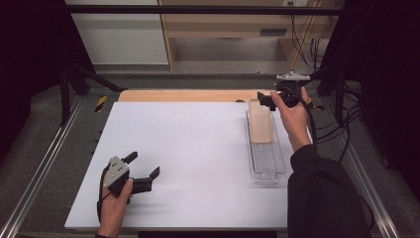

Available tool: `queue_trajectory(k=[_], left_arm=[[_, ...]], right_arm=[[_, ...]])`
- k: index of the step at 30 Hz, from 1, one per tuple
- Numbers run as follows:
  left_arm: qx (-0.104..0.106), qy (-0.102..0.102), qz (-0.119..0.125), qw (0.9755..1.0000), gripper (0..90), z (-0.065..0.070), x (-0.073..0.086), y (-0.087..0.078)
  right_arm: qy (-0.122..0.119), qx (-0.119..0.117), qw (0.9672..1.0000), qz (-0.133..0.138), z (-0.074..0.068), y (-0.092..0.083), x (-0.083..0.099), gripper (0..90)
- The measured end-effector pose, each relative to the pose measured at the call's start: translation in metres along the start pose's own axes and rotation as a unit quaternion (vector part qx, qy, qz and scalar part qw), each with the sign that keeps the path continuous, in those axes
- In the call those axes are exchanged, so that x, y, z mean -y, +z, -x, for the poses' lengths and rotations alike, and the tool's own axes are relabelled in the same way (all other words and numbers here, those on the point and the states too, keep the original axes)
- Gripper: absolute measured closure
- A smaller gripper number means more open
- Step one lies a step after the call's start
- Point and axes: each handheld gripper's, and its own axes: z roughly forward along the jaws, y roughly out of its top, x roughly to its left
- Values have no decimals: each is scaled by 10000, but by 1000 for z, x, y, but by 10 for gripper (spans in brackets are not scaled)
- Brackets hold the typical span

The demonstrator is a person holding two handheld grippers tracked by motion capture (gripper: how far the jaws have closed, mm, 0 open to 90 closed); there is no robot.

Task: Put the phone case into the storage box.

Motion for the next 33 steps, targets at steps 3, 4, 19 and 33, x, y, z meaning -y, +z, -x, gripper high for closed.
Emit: queue_trajectory(k=[3, 4, 19, 33], left_arm=[[-13, -10, 8, 10000, 18, -2, 0, -1], [-24, -29, 16, 10000, 18, -2, 0, -1], [-59, -59, 52, 10000, 18, -6, 0, -4], [-142, -72, 85, 9998, 18, -13, 0, -9]], right_arm=[[7, -40, 10000, 8, 1, -4, -1, 58], [0, -52, 10000, 23, 2, -5, -1, 58], [8, -128, 9999, 78, 6, -21, -5, 53], [-39, -260, 9996, 97, -3, -24, -5, 52]])
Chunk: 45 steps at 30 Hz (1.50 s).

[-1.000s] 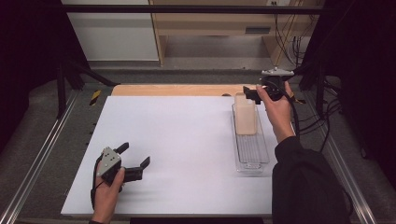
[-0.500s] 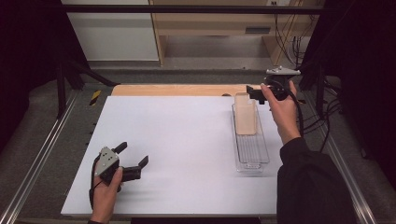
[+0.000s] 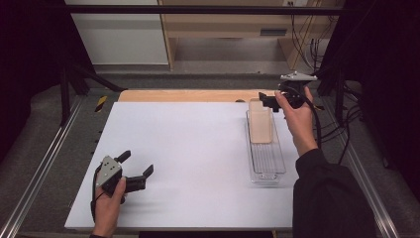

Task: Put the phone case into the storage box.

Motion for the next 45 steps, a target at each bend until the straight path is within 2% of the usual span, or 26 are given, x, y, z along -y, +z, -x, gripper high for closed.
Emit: queue_trajectory(k=[21, 45], left_arm=[[0, 29, -5, 10000, 18, -2, -1, -2], [-213, -108, 184, 9995, 17, -23, -1, -20]], right_arm=[[81, -224, 9993, 280, -4, -21, -6, 46], [219, -347, 9982, 446, -2, -33, -3, 44]])
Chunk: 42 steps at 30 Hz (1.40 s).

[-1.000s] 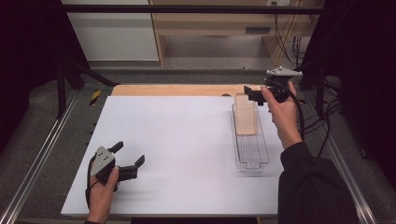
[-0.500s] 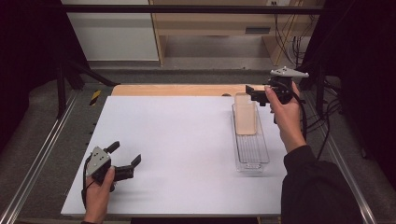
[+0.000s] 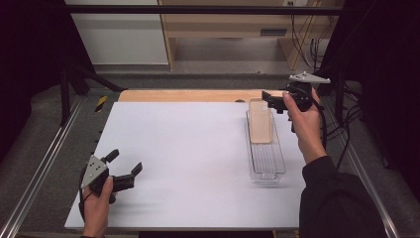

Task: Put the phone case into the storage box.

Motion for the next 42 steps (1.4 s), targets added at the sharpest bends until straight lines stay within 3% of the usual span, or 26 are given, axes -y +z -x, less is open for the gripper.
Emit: queue_trajectory(k=[42], left_arm=[[-89, -90, 89, 9999, 16, -11, -1, -8]], right_arm=[[-133, -67, 9997, 171, 4, -17, -1, 38]])
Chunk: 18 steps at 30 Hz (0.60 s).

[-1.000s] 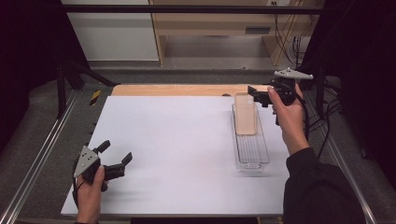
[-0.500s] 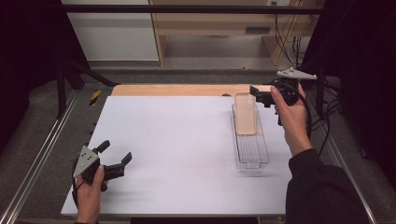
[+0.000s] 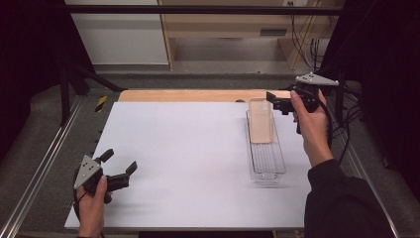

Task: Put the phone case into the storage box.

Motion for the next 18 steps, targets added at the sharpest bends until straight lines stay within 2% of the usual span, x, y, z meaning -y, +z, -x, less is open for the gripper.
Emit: queue_trajectory(k=[18], left_arm=[[35, -44, 40, 10000, 16, -5, 0, -4]], right_arm=[[95, -54, 9997, 202, 6, -12, -1, 34]])
